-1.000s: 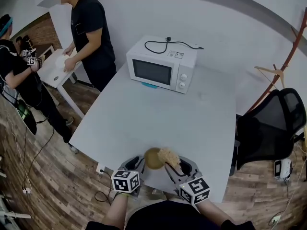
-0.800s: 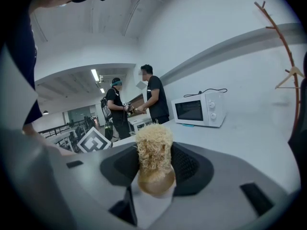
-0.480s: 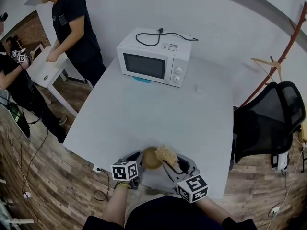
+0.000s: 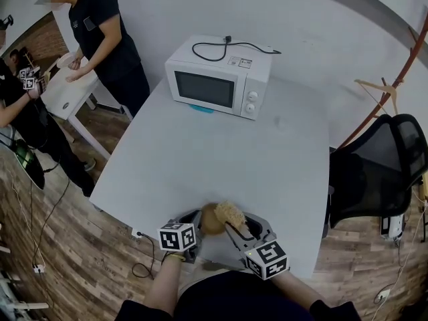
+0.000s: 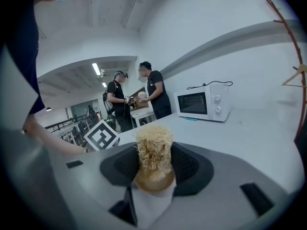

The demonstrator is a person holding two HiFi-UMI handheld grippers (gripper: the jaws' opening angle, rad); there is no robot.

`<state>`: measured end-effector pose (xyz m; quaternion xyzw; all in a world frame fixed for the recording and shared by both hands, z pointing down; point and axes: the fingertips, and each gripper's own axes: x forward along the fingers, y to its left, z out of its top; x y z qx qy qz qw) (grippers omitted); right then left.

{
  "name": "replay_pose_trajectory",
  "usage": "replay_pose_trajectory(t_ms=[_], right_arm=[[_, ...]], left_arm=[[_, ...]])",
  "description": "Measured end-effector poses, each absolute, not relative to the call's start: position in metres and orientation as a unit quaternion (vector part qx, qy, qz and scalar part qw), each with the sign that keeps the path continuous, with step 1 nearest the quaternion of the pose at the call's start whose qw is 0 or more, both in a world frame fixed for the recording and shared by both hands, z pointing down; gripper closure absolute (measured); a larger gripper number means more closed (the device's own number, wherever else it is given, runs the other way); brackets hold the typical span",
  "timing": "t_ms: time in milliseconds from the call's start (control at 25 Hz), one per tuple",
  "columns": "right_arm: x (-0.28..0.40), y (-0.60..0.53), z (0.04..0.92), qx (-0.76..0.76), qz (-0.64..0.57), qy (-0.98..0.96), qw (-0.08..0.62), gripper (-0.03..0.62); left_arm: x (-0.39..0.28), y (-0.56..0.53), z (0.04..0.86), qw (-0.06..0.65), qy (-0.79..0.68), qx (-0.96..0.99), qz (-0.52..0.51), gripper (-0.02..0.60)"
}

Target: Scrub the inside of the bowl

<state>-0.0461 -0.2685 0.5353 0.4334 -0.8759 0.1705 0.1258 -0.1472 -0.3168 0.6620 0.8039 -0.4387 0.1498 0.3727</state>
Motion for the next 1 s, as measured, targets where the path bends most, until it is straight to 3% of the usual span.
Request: replay_pose_trajectory(t_ms=[1000], right_arm=[[-0.075, -0.264, 0.564, 0.4, 0.16, -0.88, 0.203, 0.411]], left_arm=[[-0.151, -0.289, 0.555, 0.273, -0.461, 0.841, 0.074, 0.554]])
